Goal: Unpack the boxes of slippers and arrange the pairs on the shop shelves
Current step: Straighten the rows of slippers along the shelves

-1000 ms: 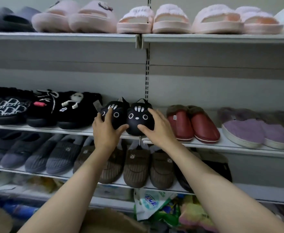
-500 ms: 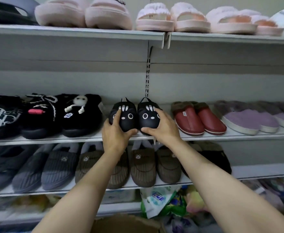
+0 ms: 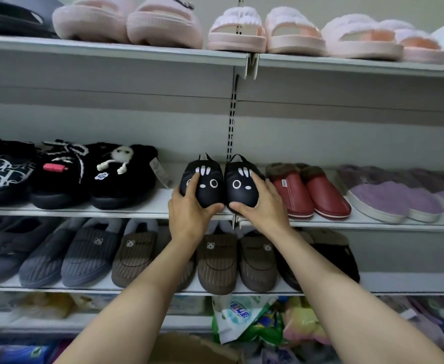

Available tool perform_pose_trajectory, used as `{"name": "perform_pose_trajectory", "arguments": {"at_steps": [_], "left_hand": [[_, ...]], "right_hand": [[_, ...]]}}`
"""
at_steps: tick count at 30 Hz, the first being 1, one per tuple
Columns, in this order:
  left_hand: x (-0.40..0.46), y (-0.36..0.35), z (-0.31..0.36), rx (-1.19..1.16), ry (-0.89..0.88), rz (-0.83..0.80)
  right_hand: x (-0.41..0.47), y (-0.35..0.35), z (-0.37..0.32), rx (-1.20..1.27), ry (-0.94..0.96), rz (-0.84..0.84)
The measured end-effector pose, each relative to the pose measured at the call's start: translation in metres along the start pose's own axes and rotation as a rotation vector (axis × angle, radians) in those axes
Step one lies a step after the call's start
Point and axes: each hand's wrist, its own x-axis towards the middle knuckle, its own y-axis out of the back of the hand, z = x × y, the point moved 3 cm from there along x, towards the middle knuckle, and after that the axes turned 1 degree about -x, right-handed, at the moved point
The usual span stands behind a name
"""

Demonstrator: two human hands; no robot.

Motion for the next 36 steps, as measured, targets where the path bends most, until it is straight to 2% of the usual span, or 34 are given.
{"name": "perform_pose_trajectory", "arguments": {"at_steps": [13,27,36], "left_hand": [[-0.002,0.008,-0.013,0.043,-0.031,0.027],[0.002,0.014,-0.012,0.053,-0.076,-0.079],[-0.002,0.004,-0.007,0.023,-0.067,-0.021]], "right_hand": [[-0.002,-0.012,-0.013,0.035,0.011,0.030],[-0.012,-0.009,-0.018,0.008,-0.069,0.035],[-0.005,-0.006,-0.004,-0.007,-0.038,-0.012]]}}
